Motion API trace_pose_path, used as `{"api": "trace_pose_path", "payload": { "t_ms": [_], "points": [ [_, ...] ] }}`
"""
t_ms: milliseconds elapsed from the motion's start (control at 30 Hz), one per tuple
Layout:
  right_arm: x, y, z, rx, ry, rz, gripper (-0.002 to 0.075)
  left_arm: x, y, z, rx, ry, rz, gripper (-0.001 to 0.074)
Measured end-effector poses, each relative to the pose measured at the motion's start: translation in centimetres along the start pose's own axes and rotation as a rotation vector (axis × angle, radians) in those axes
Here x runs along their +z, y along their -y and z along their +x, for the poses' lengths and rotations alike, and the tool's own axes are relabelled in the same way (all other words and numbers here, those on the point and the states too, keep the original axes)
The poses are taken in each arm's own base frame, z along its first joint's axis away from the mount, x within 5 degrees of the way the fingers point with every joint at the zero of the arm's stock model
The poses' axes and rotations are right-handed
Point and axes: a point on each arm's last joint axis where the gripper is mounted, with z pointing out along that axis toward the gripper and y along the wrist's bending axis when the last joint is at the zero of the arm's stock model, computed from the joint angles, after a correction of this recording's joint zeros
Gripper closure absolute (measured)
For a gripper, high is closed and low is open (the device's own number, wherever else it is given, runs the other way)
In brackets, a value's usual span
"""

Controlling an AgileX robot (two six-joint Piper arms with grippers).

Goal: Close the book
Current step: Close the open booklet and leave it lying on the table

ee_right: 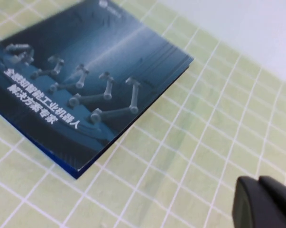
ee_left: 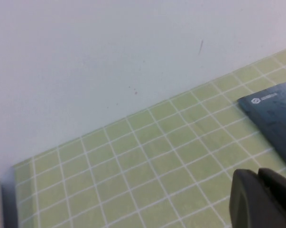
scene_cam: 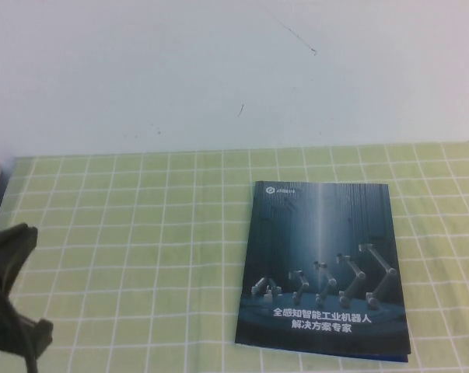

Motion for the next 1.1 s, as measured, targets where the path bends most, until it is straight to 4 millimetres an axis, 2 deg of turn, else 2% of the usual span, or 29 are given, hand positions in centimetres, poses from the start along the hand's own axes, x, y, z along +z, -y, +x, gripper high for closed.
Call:
{"api": "trace_pose_path", "payload": {
  "t_ms": [100, 233, 367, 1100],
  "points": [
    [-1.2, -1.1, 1.1, -0.009, 0.059, 0.034, 0.0729, -0.6, 0.6, 2.3, -0.002, 0.071, 0.044, 0.0738],
    [-2.1, -2.4, 2.7, 0.038, 0.097, 0.038, 0.0729, -0.6, 1.2, 4.3, -0.009, 0.111, 0.088, 0.0738],
    [-2.8, -2.9, 3.2, 0.034, 0.145, 0.062, 0.0729, -0.2, 1.6, 5.8, -0.043, 0.096, 0.111, 0.0738],
    [-3.0, -3.0, 3.2, 0.041, 0.156, 0.065, 0.0729, -0.2, 1.8, 6.1, -0.057, 0.107, 0.125, 0.0738]
  ]
}}
